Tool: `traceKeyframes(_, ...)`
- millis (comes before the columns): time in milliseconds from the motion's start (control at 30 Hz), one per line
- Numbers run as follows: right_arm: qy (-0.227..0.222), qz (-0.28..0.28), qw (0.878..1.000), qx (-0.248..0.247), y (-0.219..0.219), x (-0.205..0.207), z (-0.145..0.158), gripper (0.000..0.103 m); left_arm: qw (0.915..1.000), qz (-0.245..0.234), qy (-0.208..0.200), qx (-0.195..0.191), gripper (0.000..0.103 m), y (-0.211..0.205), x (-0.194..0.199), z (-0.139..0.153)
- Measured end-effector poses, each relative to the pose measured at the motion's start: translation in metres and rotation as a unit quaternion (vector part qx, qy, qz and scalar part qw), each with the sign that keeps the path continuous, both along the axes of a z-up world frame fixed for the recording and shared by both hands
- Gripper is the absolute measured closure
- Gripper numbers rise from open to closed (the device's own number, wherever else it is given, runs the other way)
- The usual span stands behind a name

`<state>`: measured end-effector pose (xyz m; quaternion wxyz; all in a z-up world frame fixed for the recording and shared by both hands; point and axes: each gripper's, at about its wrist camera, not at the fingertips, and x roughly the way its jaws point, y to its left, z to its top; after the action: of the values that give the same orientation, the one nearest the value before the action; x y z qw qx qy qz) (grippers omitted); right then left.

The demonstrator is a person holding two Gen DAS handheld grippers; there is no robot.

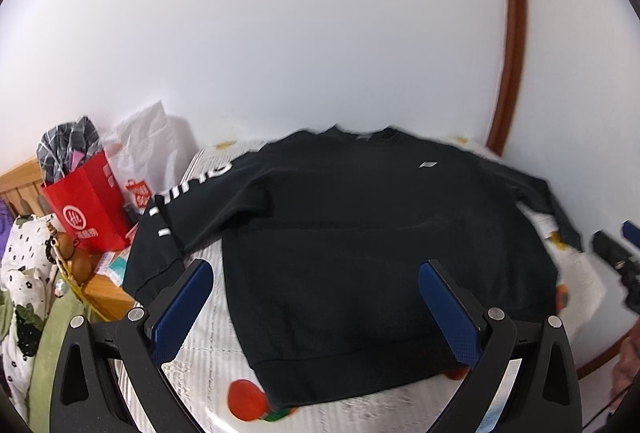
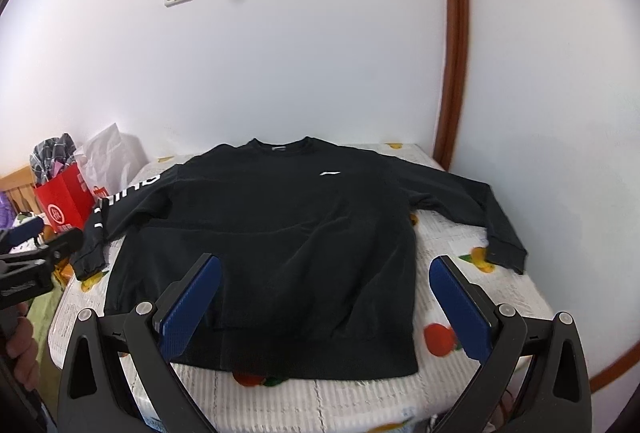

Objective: Fold small clothes
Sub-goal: 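Grasp the cuff of the white-lettered sleeve with the left gripper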

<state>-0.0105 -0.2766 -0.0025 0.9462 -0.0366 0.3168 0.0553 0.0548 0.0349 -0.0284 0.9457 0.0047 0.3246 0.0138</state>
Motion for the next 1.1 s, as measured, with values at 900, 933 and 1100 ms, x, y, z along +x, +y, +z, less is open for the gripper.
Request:
traceKeyframes(900,0.127,0.016,0.992,-0.004,0.04,0.132,-0.136,0.011,0.9727,0.179,0.135,0.058,0.024,0.155,0.127,-0.154)
traceKeyframes(933,0.127,0.017,0.992,-0.007,0.041,0.132,-0.137,0.011,0.9722,0.182,0.135,0.058,0.032,0.156,0.13,-0.155)
traceKeyframes(1100,0.125,0.022,0.992,-0.014,0.041,0.134,-0.14,0.011,0.9634,0.21,0.142,0.087,0.086,0.157,0.134,-0.153)
